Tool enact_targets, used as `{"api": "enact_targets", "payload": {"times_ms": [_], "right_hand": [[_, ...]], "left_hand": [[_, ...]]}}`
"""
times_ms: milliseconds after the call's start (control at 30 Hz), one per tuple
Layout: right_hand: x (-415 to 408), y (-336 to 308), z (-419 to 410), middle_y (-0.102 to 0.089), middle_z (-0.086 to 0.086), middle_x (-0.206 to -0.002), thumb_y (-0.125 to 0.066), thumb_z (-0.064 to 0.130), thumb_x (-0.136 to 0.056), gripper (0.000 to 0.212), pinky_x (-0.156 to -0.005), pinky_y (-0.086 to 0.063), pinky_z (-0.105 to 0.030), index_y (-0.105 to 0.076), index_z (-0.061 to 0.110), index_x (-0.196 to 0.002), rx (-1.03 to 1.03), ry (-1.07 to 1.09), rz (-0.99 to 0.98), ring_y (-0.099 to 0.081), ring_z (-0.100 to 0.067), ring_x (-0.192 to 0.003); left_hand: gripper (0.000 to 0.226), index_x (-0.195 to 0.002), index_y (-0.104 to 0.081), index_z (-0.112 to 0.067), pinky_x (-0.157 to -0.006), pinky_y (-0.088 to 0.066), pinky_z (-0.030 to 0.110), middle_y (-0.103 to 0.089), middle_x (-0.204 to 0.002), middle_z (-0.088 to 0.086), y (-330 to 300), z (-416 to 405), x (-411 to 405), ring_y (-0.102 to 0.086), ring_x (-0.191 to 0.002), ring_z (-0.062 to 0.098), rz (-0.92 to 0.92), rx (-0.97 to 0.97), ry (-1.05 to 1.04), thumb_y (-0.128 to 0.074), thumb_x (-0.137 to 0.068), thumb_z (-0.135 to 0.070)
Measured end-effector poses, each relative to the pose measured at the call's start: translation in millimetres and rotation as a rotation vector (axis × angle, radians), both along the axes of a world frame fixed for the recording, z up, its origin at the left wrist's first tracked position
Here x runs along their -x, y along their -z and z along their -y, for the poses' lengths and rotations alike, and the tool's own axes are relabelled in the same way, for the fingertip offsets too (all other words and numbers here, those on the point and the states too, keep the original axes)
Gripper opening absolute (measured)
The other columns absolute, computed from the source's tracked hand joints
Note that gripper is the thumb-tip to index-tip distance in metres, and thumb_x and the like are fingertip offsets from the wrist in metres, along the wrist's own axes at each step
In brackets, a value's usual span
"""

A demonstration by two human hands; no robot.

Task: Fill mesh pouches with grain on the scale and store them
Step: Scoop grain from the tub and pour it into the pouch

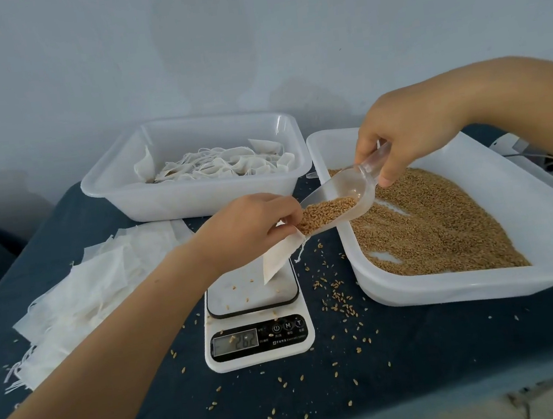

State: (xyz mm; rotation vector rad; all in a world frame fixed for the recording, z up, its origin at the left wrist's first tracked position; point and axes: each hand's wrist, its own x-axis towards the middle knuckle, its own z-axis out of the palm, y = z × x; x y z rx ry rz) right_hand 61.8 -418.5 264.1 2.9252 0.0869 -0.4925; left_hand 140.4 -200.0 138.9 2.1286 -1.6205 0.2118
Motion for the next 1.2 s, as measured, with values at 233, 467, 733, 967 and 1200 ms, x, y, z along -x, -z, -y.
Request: {"api": "enact_targets", "payload": {"times_ms": [233,467,733,967,1200], "right_hand": [[0.6,-1.1,-0.6,-0.056,0.024,-0.091,-0.073,0.035,-0.079,0.035,-0.061,-0.033,-0.007,-0.065,0.029,-0.113,0.014,0.01,-0.004,-0.049,0.007,-0.079],[-0.2,-3.7,-1.2,-0.055,0.026,-0.087,-0.073,0.035,-0.08,0.035,-0.057,-0.035,-0.004,-0.066,0.029,-0.113,0.014,0.005,-0.008,-0.047,0.01,-0.075],[0.0,-2.5,-2.0,-0.055,0.026,-0.085,-0.073,0.035,-0.079,0.034,-0.057,-0.035,-0.003,-0.066,0.03,-0.112,0.017,-0.001,-0.011,-0.047,0.01,-0.073],[-0.3,-4.3,-2.8,-0.054,0.028,-0.085,-0.074,0.035,-0.079,0.036,-0.059,-0.031,-0.008,-0.066,0.029,-0.113,0.038,0.003,-0.018,-0.048,0.01,-0.075],[-1.4,-4.6,-3.6,-0.055,0.026,-0.086,-0.074,0.036,-0.078,0.035,-0.061,-0.031,-0.01,-0.066,0.03,-0.112,0.057,-0.005,-0.016,-0.048,0.009,-0.078]], "left_hand": [[0.004,-0.092,-0.063,-0.014,-0.068,-0.047,0.037,-0.065,-0.088,-0.001,-0.6,-0.1,1.5,-0.057,-0.078,0.018,-0.029,-0.003,0.006,-0.061,-0.089,-0.016],[0.006,-0.094,-0.064,-0.016,-0.067,-0.048,0.035,-0.065,-0.089,-0.003,-0.2,-0.3,1.7,-0.057,-0.078,0.015,-0.022,-0.008,0.005,-0.062,-0.089,-0.018],[0.004,-0.092,-0.063,-0.017,-0.064,-0.044,0.028,-0.064,-0.088,-0.004,-0.3,-0.6,3.4,-0.056,-0.077,0.015,-0.018,-0.02,-0.003,-0.061,-0.089,-0.018],[0.004,-0.093,-0.062,-0.018,-0.065,-0.044,0.028,-0.064,-0.089,-0.004,-0.5,-0.4,3.5,-0.054,-0.077,0.013,-0.022,-0.033,-0.008,-0.06,-0.09,-0.02],[0.004,-0.092,-0.063,-0.014,-0.065,-0.042,0.027,-0.064,-0.087,-0.001,-1.0,-0.6,4.4,-0.053,-0.075,0.015,-0.019,-0.025,-0.005,-0.06,-0.09,-0.017]]}}
